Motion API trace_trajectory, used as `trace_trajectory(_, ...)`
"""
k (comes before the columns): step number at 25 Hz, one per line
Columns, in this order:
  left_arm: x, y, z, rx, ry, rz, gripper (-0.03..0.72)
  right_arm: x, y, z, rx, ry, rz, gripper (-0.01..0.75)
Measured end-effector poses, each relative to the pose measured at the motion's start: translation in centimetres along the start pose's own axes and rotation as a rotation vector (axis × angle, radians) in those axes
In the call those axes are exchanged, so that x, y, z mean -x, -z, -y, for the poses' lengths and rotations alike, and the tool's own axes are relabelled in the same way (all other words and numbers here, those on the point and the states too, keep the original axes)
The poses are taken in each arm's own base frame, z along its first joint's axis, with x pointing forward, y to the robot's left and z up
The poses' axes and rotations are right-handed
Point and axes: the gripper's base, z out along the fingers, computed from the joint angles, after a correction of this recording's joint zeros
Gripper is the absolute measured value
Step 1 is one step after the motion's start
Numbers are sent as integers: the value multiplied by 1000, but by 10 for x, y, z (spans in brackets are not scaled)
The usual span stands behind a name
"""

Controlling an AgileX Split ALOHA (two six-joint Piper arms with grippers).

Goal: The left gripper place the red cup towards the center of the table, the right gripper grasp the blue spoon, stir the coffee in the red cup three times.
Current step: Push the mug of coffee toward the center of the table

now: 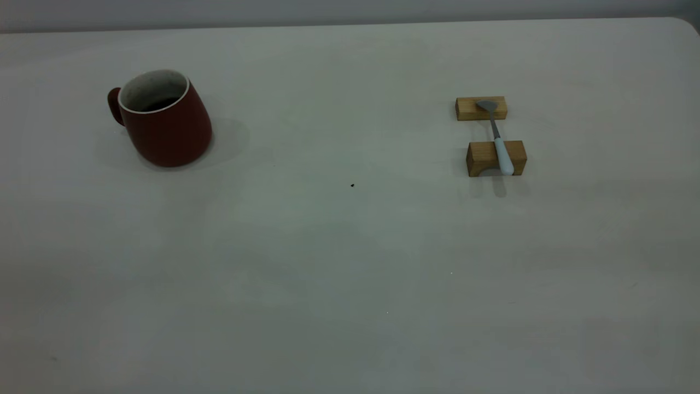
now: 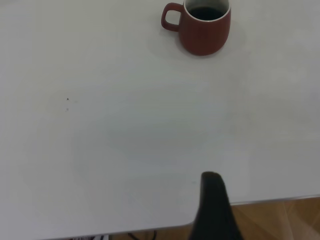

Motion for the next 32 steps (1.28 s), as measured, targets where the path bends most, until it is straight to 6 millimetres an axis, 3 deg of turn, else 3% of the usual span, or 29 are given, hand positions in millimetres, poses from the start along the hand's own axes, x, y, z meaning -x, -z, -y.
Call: trace_trajectory(32, 1, 0, 0, 0, 52, -4, 594, 0, 0, 0, 0, 0, 0, 238)
